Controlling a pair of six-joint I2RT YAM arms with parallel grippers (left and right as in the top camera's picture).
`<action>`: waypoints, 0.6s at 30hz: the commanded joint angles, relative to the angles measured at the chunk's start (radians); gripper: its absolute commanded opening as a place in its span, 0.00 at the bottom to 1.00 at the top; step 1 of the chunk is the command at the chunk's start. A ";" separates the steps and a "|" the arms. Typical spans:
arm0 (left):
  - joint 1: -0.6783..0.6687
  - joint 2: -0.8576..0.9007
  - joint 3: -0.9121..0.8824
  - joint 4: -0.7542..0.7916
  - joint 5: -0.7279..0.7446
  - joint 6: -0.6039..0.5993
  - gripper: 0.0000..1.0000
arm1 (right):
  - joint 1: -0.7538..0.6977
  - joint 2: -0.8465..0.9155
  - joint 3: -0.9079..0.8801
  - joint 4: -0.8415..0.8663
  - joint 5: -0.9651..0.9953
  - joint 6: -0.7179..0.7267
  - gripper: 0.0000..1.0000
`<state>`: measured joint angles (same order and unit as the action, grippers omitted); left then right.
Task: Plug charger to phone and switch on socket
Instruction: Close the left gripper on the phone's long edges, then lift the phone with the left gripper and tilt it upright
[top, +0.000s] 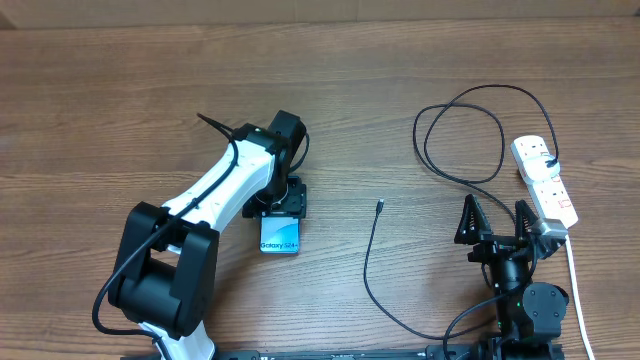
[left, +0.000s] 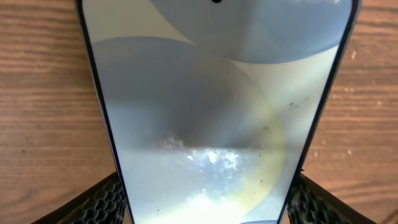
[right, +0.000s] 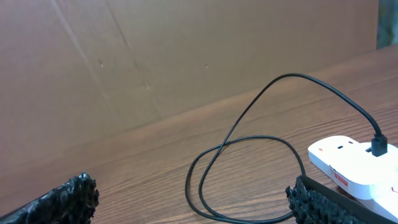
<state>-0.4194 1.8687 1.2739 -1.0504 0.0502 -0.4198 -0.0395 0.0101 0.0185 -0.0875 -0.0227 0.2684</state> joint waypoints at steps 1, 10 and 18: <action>-0.009 0.008 0.041 -0.033 0.049 -0.007 0.71 | -0.001 -0.007 -0.011 0.006 -0.005 -0.004 1.00; -0.009 0.008 0.061 -0.102 0.108 -0.015 0.69 | -0.001 -0.007 -0.011 0.006 -0.005 -0.004 1.00; -0.009 0.008 0.078 -0.166 0.135 -0.014 0.69 | -0.001 -0.007 -0.011 0.006 -0.005 -0.004 1.00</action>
<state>-0.4194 1.8687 1.3109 -1.1988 0.1543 -0.4202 -0.0391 0.0101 0.0185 -0.0879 -0.0227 0.2684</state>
